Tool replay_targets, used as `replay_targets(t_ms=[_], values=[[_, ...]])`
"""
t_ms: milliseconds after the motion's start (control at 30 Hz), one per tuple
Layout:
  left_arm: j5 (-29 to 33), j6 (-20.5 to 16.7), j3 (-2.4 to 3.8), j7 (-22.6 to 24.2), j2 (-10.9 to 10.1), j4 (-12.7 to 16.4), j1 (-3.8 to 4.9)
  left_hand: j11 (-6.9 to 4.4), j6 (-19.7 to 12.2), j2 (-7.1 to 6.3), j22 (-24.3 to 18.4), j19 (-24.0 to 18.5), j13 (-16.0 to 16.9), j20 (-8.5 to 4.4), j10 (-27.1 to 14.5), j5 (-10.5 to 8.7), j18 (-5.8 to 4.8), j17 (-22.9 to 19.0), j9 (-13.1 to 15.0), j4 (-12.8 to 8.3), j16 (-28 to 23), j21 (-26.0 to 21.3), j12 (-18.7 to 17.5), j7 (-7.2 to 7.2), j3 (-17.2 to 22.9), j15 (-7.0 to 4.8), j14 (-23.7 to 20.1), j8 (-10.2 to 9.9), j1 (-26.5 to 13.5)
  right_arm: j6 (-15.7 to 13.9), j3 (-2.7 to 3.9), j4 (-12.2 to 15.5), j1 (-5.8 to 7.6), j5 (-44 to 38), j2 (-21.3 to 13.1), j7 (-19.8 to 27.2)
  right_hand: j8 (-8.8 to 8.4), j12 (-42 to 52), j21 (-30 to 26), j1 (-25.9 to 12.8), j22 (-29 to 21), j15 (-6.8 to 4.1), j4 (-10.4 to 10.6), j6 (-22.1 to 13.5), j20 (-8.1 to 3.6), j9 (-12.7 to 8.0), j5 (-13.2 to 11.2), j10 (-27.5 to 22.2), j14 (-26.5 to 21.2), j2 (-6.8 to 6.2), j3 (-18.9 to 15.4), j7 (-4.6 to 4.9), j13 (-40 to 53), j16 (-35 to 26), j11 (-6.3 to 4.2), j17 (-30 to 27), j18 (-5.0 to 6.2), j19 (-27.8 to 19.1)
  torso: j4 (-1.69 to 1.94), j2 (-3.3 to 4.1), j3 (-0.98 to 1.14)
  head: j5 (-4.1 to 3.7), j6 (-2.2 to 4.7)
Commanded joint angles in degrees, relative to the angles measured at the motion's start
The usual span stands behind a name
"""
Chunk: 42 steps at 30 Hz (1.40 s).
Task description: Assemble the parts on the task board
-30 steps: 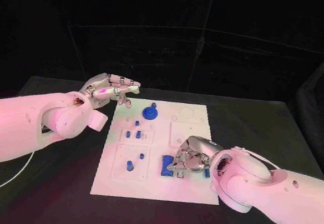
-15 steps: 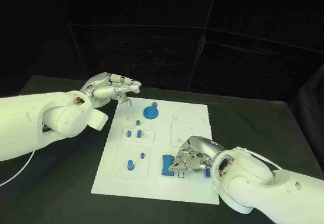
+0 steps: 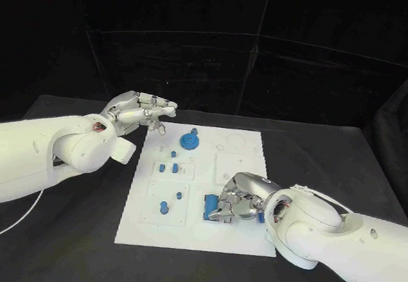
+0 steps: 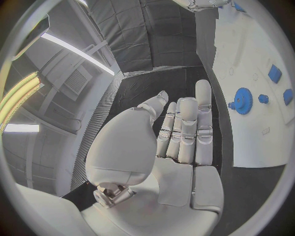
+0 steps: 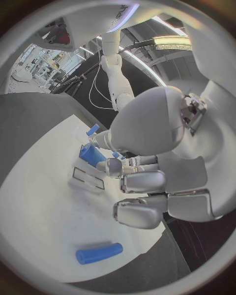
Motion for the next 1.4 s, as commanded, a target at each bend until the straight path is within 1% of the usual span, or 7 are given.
replay_targets(t_ms=[33, 233, 400, 733, 867, 1033, 1400], values=[[0.17, 0.60, 0.05, 0.12, -0.03, 0.10, 0.07, 0.04, -0.22, 0.49, -0.06, -0.03, -0.07, 0.32, -0.38, 0.09, 0.76, -0.10, 0.00, 0.40, -0.32, -0.33, 0.37, -0.02, -0.04, 0.19, -0.36, 0.32, 0.04, 1.44, 0.01, -0.12, 0.05, -1.06, 0.21, -0.97, 0.22, 0.33, 0.15, -0.24, 0.15, -0.24, 0.34, 0.64, -0.09, 0.18, -0.11, 0.56, 2.77, 0.60, 0.10, -0.08, 0.18, 0.23, -0.04, 0.09, -0.23, 0.36, 0.12, -0.02, -0.04, 0.01, 0.01], [0.17, 0.59, 0.05, 0.10, -0.09, 0.13, 0.07, 0.04, -0.22, 0.49, -0.06, -0.03, -0.07, 0.32, -0.38, 0.09, 0.76, -0.10, 0.00, 0.40, -0.32, -0.33, 0.37, -0.02, -0.04, 0.19, -0.36, 0.32, 0.04, 0.72, 0.01, -0.69, 0.05, -1.77, 0.47, -2.74, 0.54, 0.91, 0.46, 0.21, 0.71, -0.40, 0.81, 0.94, -0.25, 0.68, 0.65, 1.00, 2.89, 2.49, 0.36, -0.27, 0.75, 0.52, -0.22, 0.59, -0.35, 0.71, 0.00, -0.02, -0.02, 0.12, 0.00], [0.17, 0.64, 0.05, 0.06, -0.09, 0.12, 0.07, 0.04, -0.22, 0.49, -0.06, -0.03, -0.07, 0.32, -0.38, 0.09, 0.76, -0.10, 0.00, 0.40, -0.32, -0.33, 0.37, -0.02, -0.04, 0.19, -0.36, 0.32, 0.04, 0.97, 0.01, -0.97, 0.05, -1.97, 0.38, -2.70, 0.61, 1.07, 0.52, 0.53, 0.83, -0.45, 0.76, 0.95, -0.30, 0.86, 1.34, 1.12, 2.91, 2.86, 0.29, -0.31, 0.92, 0.59, -0.27, 0.72, -0.37, 0.78, -0.04, 0.01, 0.00, 0.12, 0.03], [0.17, 0.70, 0.05, -0.09, -0.12, 0.06, 0.07, 0.05, -0.27, 0.52, -0.16, 0.04, -0.09, 0.33, -0.43, 0.09, 0.77, -0.21, 0.00, 0.43, -0.34, -0.44, 0.44, 0.00, -0.07, 0.18, -0.40, 0.38, 0.11, -0.24, 0.01, 0.10, 0.05, -0.23, -1.15, -0.40, 0.03, -1.66, -0.81, -0.38, -1.33, -0.20, 1.77, -0.48, -0.17, 1.13, 2.28, -0.27, 2.43, 0.52, -1.51, 0.11, -0.96, -0.73, 0.09, -1.17, 0.07, -0.61, -0.02, -0.04, 0.04, 0.14, 0.09], [0.17, 0.73, 0.04, -0.14, -0.14, 0.06, 0.07, 0.05, -0.27, 0.52, -0.16, 0.04, -0.09, 0.33, -0.43, 0.09, 0.77, -0.21, 0.00, 0.43, -0.34, -0.44, 0.44, 0.00, -0.07, 0.18, -0.40, 0.38, 0.11, -3.14, 0.01, 1.18, 0.05, 1.17, -3.15, 1.24, -1.28, -3.06, -1.61, -0.31, -2.52, 0.21, 2.39, -2.62, 0.13, 0.75, 2.54, -1.19, 2.22, 0.07, -1.39, 0.82, -1.91, -1.38, 0.65, -1.94, 0.31, -1.38, -0.06, -0.02, 0.06, 0.08, 0.19], [0.17, 0.73, 0.04, -0.17, -0.20, 0.04, 0.07, 0.05, -0.27, 0.52, -0.16, 0.04, -0.09, 0.33, -0.43, 0.09, 0.77, -0.21, 0.00, 0.43, -0.34, -0.44, 0.44, 0.00, -0.07, 0.18, -0.40, 0.38, 0.11, -6.28, 0.02, 2.95, 0.11, 3.15, -8.06, 2.74, -3.48, -3.23, -1.67, 2.44, -2.45, 0.82, 1.52, -4.93, 0.71, -0.70, 5.13, -1.46, 2.32, 1.77, -0.32, 1.78, -1.93, -1.38, 1.41, -1.76, 0.29, -1.28, -0.15, -0.14, -0.03, -0.27, 0.35], [0.17, 0.85, 0.02, -0.14, -0.17, 0.08, 0.07, 0.05, -0.27, 0.52, -0.16, 0.04, -0.09, 0.33, -0.43, 0.09, 0.77, -0.21, 0.00, 0.43, -0.34, -0.44, 0.44, 0.00, -0.07, 0.18, -0.40, 0.38, 0.11, -5.72, 0.04, 3.33, 0.16, -0.49, -14.39, 1.61, -5.08, -3.47, -1.71, 3.97, -2.38, 1.08, 1.04, -3.75, 1.06, -3.13, 7.91, -1.44, 2.36, 2.61, -0.95, 2.02, -2.08, -1.47, 1.63, -1.72, 0.31, -1.15, -0.07, -0.11, 0.06, -1.26, 0.67]])
